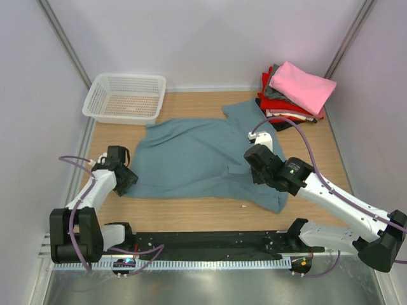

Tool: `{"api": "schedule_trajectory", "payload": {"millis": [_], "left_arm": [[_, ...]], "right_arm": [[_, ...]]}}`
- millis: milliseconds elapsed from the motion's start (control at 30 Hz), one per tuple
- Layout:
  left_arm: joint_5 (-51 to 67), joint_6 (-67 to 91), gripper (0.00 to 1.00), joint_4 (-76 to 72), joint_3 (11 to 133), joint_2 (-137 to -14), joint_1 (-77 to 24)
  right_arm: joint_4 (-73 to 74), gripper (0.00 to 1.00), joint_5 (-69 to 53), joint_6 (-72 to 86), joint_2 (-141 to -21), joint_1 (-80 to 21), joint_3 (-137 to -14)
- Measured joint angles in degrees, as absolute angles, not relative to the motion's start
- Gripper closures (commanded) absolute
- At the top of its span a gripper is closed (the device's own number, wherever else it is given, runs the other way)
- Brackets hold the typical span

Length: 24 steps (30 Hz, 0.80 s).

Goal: Fold and stack the t-shirts
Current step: Fold the tshirt

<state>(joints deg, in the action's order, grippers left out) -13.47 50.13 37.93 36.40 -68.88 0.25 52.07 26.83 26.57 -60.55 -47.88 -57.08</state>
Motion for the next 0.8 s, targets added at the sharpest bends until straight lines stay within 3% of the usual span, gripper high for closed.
{"api": "schedule_trajectory", "payload": {"millis": [200, 600, 800], "left_arm": [[-12.8, 50.2, 0.51, 33.7, 34.3, -68.9, 6.2], [-12.1, 50.2, 0.54, 29.5, 34.3, -70.4, 6.5], [-11.3, 50.3, 0.68, 28.0, 34.3, -72.5, 6.5]], "right_arm": [[51.4, 0.99, 24.7, 26.9, -60.2, -47.9, -56.6], [48.9, 0.99, 22.0, 26.8, -59.9, -47.9, -55.3], [48.2, 0.99, 21.7, 26.6, -59.9, -47.9, -55.3]]}}
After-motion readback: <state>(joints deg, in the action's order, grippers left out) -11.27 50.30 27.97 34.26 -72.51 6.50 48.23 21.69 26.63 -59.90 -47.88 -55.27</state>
